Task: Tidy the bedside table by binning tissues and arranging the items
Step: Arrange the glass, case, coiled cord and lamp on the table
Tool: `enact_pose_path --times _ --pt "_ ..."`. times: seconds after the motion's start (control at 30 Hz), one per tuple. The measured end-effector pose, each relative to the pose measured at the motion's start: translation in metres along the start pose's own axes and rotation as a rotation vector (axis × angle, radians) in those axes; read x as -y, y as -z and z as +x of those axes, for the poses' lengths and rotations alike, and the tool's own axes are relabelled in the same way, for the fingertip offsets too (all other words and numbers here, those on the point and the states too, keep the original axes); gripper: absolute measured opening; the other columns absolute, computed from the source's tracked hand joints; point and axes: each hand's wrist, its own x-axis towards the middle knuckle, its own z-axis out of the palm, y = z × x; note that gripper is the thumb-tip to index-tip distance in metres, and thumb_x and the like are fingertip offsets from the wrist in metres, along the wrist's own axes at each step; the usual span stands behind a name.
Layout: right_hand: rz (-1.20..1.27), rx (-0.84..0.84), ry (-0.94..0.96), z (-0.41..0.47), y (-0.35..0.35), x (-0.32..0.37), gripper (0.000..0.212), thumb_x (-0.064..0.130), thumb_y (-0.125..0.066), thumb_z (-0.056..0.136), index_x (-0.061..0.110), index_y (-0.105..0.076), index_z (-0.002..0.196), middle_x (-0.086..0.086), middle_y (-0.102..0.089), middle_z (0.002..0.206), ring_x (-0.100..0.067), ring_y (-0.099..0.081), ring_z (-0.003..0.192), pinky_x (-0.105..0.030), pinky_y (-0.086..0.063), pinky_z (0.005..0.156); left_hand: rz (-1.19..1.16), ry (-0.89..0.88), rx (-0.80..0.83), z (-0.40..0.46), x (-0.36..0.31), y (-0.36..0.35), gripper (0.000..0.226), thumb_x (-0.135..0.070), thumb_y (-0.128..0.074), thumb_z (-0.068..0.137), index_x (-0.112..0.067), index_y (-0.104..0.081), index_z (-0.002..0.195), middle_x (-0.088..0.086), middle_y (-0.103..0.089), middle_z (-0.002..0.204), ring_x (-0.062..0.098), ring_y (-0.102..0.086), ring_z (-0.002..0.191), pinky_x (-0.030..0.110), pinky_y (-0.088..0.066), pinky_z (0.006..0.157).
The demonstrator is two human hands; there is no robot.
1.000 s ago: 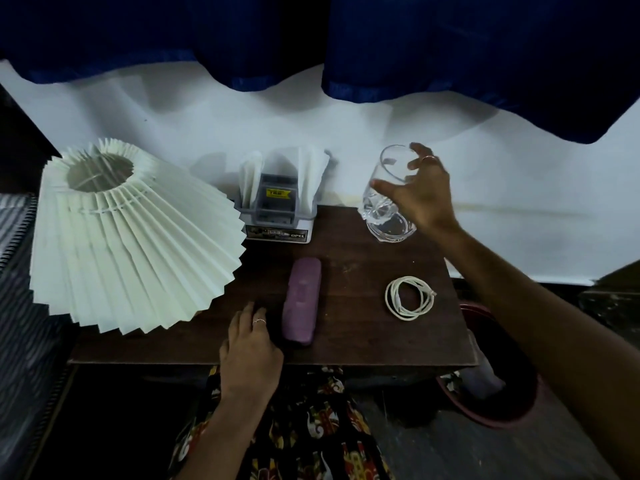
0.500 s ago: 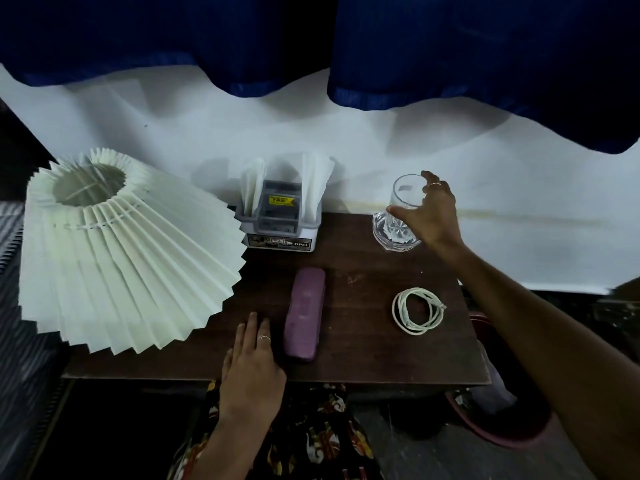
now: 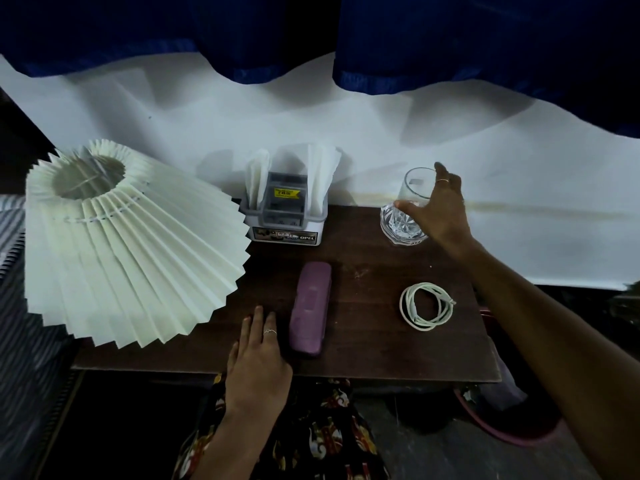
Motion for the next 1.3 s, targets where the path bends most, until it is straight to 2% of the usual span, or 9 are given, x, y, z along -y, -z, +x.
enact_pose_path --times 0.07,0.17,0.23,0.37,0.47,0.57,0.87,1.03,1.3 --pt "-0.087 -0.063 0.07 -0.011 0.003 0.006 0.096 0.044 -0.07 0.078 0.015 -0.012 0.149 -0.02 -0.015 0.154 -0.041 -0.025 0.139 -0.05 -0.024 0.112 0.005 -0.002 0.0 0.0 0.0 0.001 0.071 -0.008 -0.039 0.086 -0.019 -0.011 0.15 -0.002 0.001 0.16 0.016 0.001 0.147 0.036 -0.017 0.118" --pt "-0.119 -0.211 0.347 -0.049 0.005 0.024 0.075 0.034 -0.06 0.087 0.013 -0.021 0.147 -0.017 -0.021 0.154 -0.035 -0.024 0.141 -0.051 -0.026 0.113 0.002 -0.011 0.003 -0.001 0.001 0.001 0.069 -0.009 -0.04 0.087 -0.019 -0.012 0.149 -0.001 0.001 0.16 0.017 0.001 0.147 0.037 -0.017 0.117" --pt "-0.151 -0.097 0.595 -0.079 -0.006 0.032 0.068 0.016 -0.058 0.086 0.012 -0.025 0.145 -0.017 -0.033 0.149 -0.033 -0.032 0.137 -0.053 -0.033 0.11 -0.018 -0.016 0.001 0.0 0.001 0.002 0.066 -0.011 -0.04 0.089 -0.018 -0.013 0.149 -0.001 -0.001 0.16 0.017 -0.001 0.147 0.038 -0.018 0.117" --pt "-0.476 0.31 0.948 -0.129 -0.042 0.023 0.096 -0.009 -0.061 0.062 0.019 -0.023 0.146 -0.007 -0.034 0.152 -0.029 -0.034 0.139 -0.044 -0.03 0.112 -0.069 -0.039 0.005 -0.003 0.002 0.004 0.067 -0.015 -0.045 0.089 -0.018 -0.015 0.149 0.0 -0.009 0.159 0.019 -0.007 0.146 0.041 -0.021 0.116" --pt "-0.432 0.511 0.863 -0.132 -0.052 0.023 0.103 -0.018 -0.049 0.065 0.026 -0.011 0.149 0.005 -0.007 0.16 -0.021 -0.006 0.148 -0.042 -0.015 0.117 -0.127 -0.088 0.01 -0.005 0.004 0.006 0.076 -0.02 -0.054 0.083 -0.022 -0.016 0.148 -0.001 -0.013 0.158 0.018 -0.012 0.145 0.043 -0.025 0.114" --pt "-0.414 0.551 0.79 -0.119 -0.058 0.034 0.101 -0.016 -0.048 0.068 0.03 -0.008 0.149 0.01 0.001 0.16 -0.017 -0.001 0.148 -0.043 -0.018 0.118 -0.15 -0.204 0.039 -0.007 0.003 0.007 0.089 -0.032 -0.065 0.077 -0.029 -0.012 0.148 -0.007 -0.011 0.157 0.014 -0.011 0.144 0.043 -0.026 0.114" --pt "-0.359 0.634 0.776 -0.098 -0.07 0.039 0.073 0.004 -0.056 0.08 0.024 -0.029 0.145 0.003 -0.027 0.155 -0.02 -0.028 0.141 -0.041 -0.031 0.112 -0.251 -0.341 0.091 0.0 0.01 0.002 0.086 -0.031 -0.075 0.076 -0.033 -0.024 0.146 -0.014 -0.008 0.157 0.01 -0.02 0.142 0.034 -0.032 0.112" --pt "-0.319 0.639 0.765 -0.099 -0.067 0.019 0.07 0.021 -0.065 0.079 0.023 -0.035 0.142 -0.002 -0.038 0.148 -0.024 -0.04 0.133 -0.042 -0.036 0.108 -0.272 -0.358 0.02 0.002 0.009 0.0 0.077 -0.021 -0.073 0.078 -0.029 -0.032 0.142 -0.012 -0.022 0.151 0.012 -0.037 0.133 0.029 -0.036 0.108" --pt "0.003 0.56 0.519 -0.103 -0.033 -0.013 0.05 0.025 -0.067 0.08 0.02 -0.053 0.128 0.004 -0.057 0.127 -0.007 -0.052 0.117 -0.016 -0.034 0.103 -0.537 -0.335 -0.072 0.01 -0.008 0.005 0.044 -0.018 -0.064 0.087 -0.015 -0.051 0.129 0.0 -0.055 0.126 0.005 -0.052 0.114 -0.001 -0.032 0.091"
